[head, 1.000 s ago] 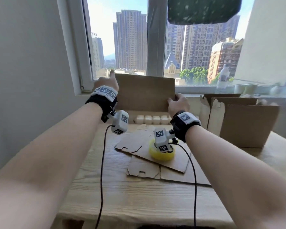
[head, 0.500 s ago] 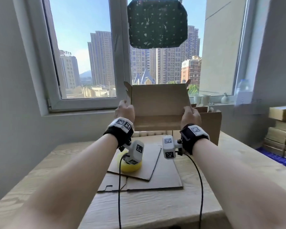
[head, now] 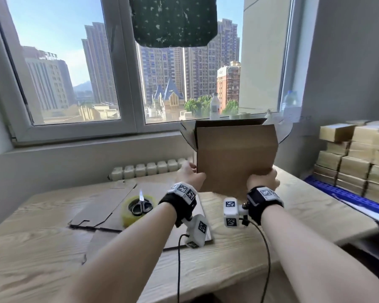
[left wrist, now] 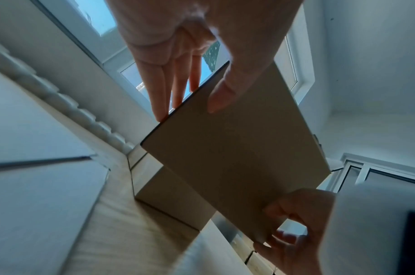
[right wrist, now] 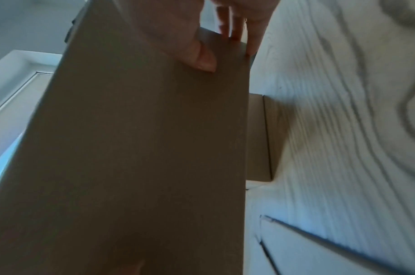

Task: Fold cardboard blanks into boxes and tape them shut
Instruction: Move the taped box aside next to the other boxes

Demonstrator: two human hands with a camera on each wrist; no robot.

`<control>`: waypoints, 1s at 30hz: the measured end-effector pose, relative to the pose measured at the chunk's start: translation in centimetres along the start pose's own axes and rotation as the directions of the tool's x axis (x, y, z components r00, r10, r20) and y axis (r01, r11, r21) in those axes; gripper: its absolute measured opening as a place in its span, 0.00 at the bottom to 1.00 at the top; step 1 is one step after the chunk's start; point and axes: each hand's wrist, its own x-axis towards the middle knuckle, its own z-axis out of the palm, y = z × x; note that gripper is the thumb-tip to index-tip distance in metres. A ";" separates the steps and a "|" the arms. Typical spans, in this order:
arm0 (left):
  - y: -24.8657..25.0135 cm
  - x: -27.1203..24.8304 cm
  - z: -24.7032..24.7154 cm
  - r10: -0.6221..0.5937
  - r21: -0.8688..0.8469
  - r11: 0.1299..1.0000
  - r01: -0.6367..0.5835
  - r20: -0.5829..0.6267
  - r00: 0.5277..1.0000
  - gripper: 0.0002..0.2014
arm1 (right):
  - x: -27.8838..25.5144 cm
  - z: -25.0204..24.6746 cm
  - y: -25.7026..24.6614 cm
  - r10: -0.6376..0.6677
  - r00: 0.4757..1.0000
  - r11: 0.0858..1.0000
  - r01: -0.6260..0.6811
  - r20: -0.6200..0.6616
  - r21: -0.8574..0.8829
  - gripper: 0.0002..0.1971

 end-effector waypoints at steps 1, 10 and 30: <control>-0.3 0.0 1.1 -0.018 0.009 1.000 0.018 0.027 0.999 0.19 | 0.5 -0.1 0.7 0.026 1.000 0.999 -0.026 -0.015 -0.035 0.25; -2.7 0.3 9.9 -0.138 -0.028 0.988 0.155 0.318 0.938 0.28 | 4.0 1.7 5.8 0.129 0.985 0.985 -0.114 0.114 -0.132 0.37; -0.7 2.3 8.4 0.331 0.139 0.917 -0.374 0.256 0.908 0.51 | 1.7 4.8 3.4 -0.345 0.937 0.889 0.347 0.060 -0.301 0.49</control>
